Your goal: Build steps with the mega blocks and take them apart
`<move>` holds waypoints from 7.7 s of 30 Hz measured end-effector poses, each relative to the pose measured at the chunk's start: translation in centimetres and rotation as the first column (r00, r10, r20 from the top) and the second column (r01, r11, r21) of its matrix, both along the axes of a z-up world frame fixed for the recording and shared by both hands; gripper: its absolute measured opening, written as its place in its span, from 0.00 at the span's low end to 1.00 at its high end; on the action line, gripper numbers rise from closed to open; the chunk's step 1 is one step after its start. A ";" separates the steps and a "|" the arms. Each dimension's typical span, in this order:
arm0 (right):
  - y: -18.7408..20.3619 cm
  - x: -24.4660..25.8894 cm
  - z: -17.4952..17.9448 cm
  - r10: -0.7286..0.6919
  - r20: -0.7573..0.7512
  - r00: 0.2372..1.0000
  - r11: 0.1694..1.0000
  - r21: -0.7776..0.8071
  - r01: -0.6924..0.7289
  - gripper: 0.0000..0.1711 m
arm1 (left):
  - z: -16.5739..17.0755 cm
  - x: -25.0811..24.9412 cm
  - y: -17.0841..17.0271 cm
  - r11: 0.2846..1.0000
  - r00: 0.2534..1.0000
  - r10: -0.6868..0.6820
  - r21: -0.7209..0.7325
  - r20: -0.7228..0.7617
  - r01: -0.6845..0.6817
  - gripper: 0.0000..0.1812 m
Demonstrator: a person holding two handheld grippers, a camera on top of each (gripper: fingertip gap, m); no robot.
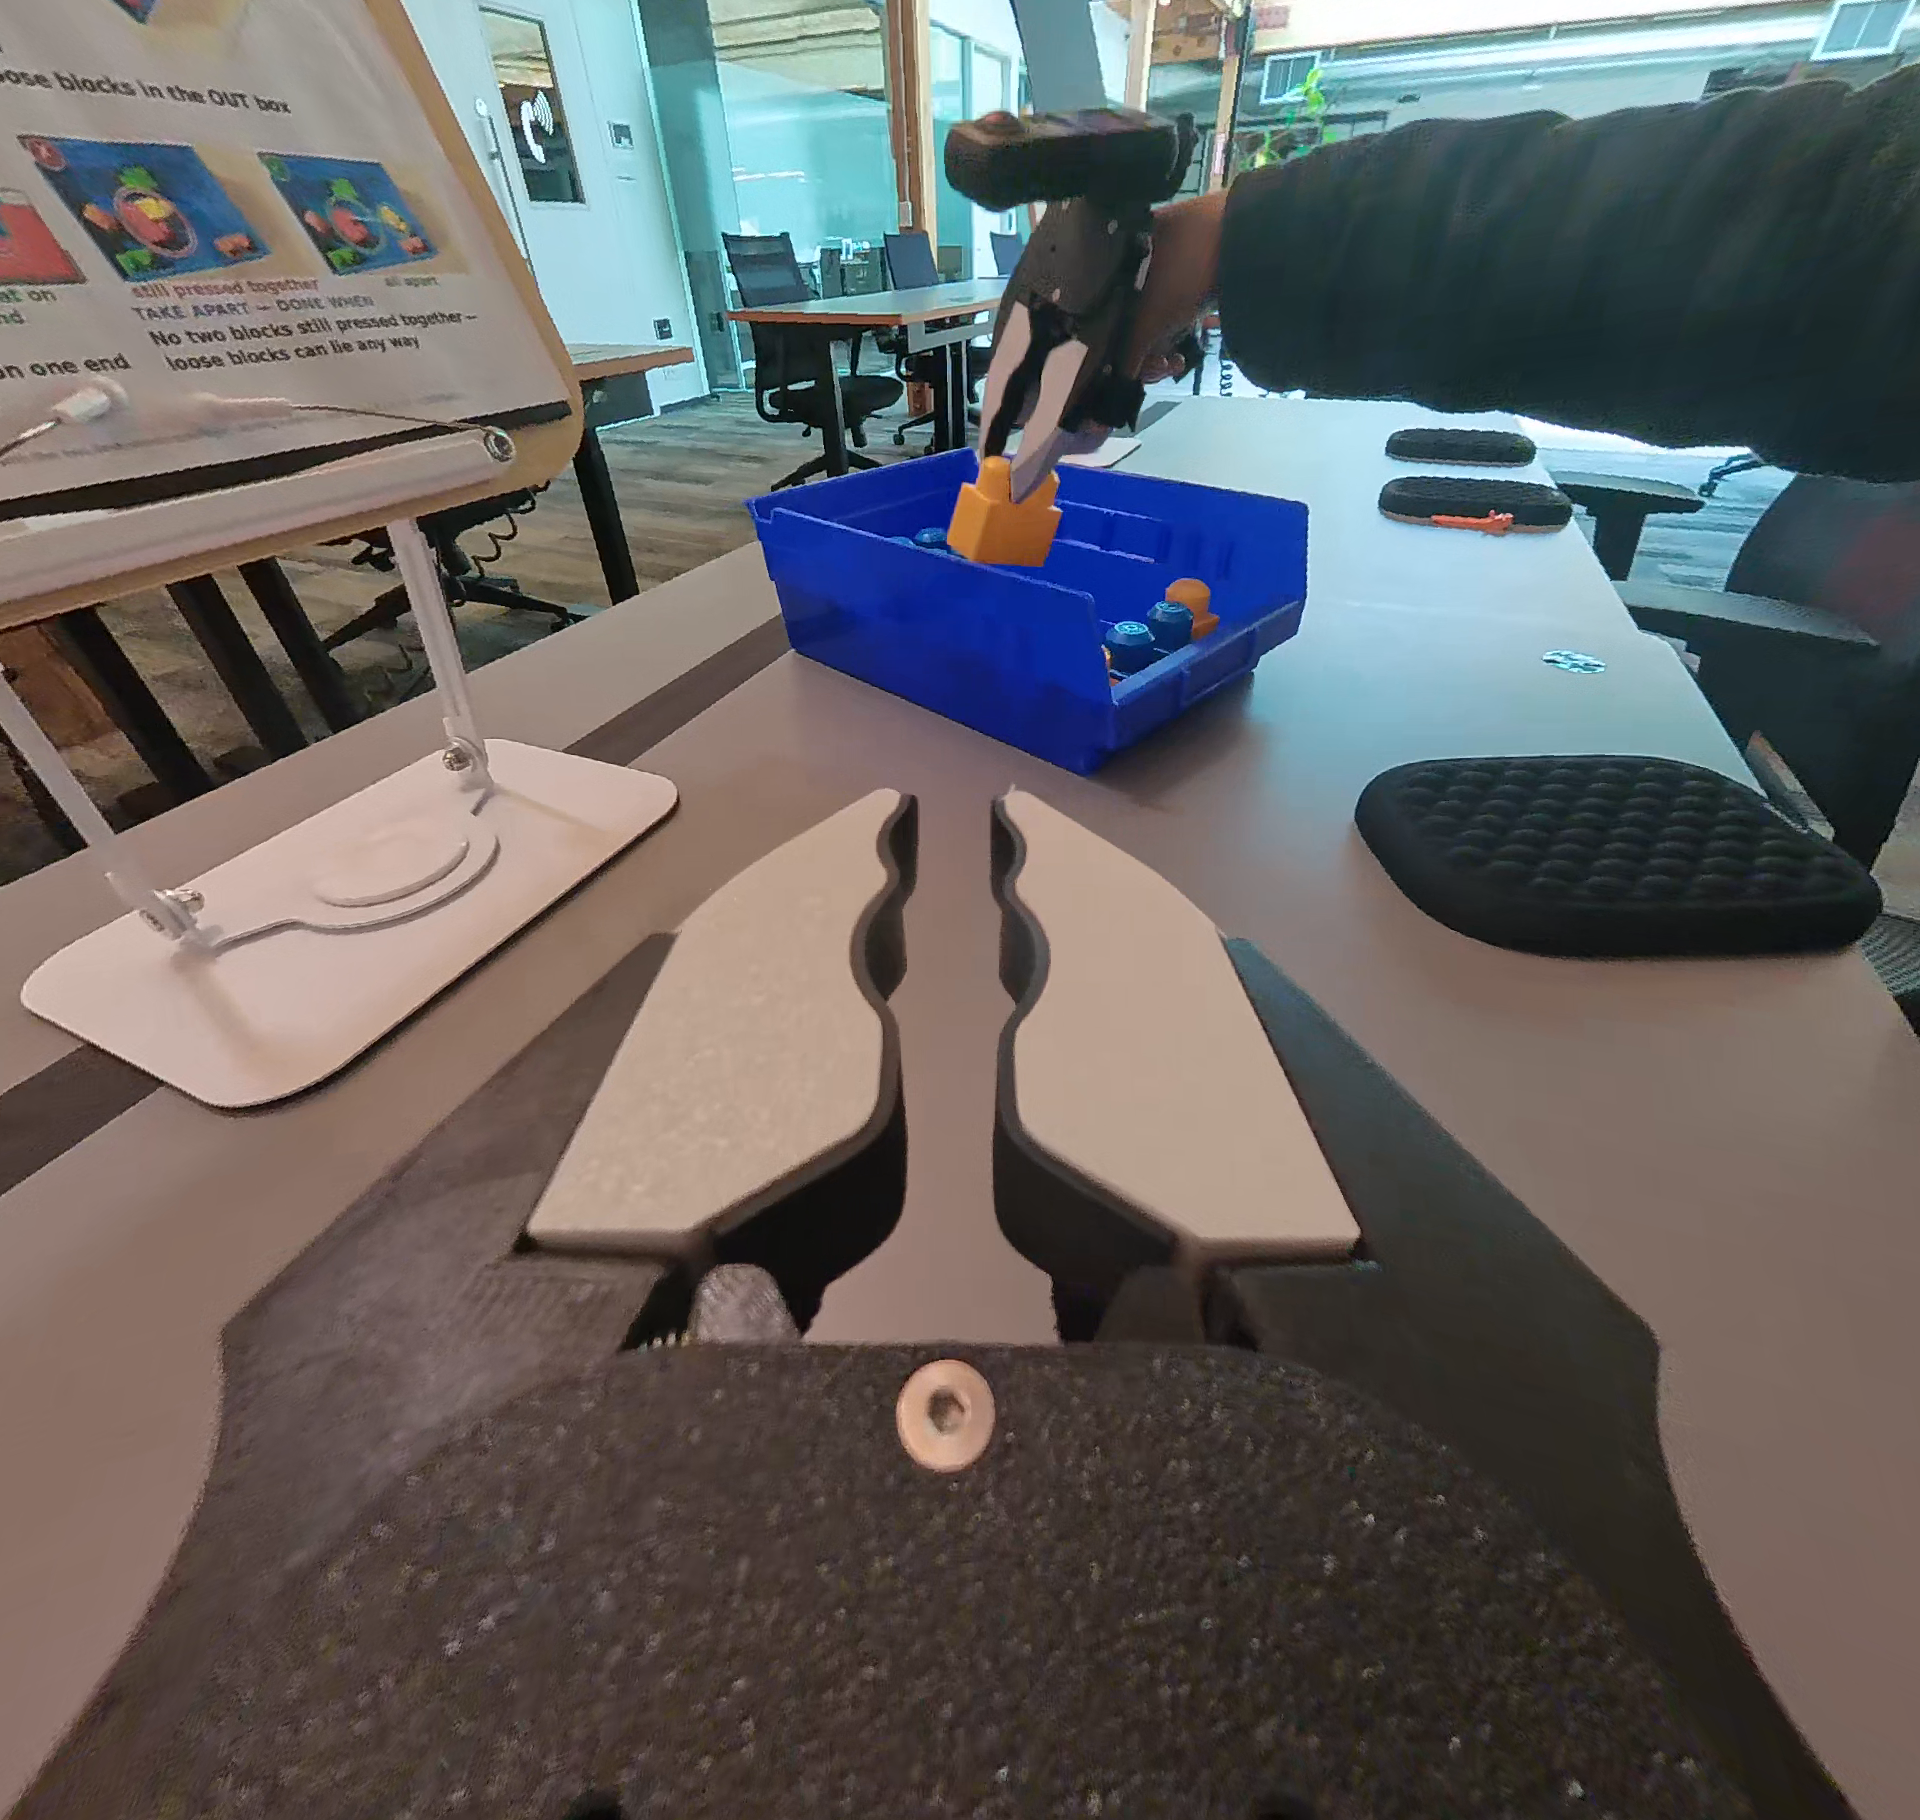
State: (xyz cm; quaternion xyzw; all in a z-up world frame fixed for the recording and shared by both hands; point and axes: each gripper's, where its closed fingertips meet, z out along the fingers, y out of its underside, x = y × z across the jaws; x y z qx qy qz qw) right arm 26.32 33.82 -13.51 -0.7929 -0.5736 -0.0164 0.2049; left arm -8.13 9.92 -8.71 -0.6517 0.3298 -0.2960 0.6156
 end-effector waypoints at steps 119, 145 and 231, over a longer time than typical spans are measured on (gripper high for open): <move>-18.8 -27.3 7.0 0.356 -0.850 0.389 0.920 0.392 0.015 0.12 | 10.0 -23.1 0.3 0.913 0.412 0.344 0.200 -0.844 -0.355 0.19; -24.2 -30.0 -0.1 0.607 -0.594 0.529 0.795 0.436 -0.423 0.20 | -2.3 3.7 -1.3 0.986 0.853 -0.157 -0.038 -0.499 0.160 0.18; -20.8 -17.9 10.4 0.514 -0.722 0.463 0.857 0.447 -0.255 0.17 | -2.5 3.2 -0.5 0.974 0.951 -0.228 -0.052 -0.211 0.222 0.20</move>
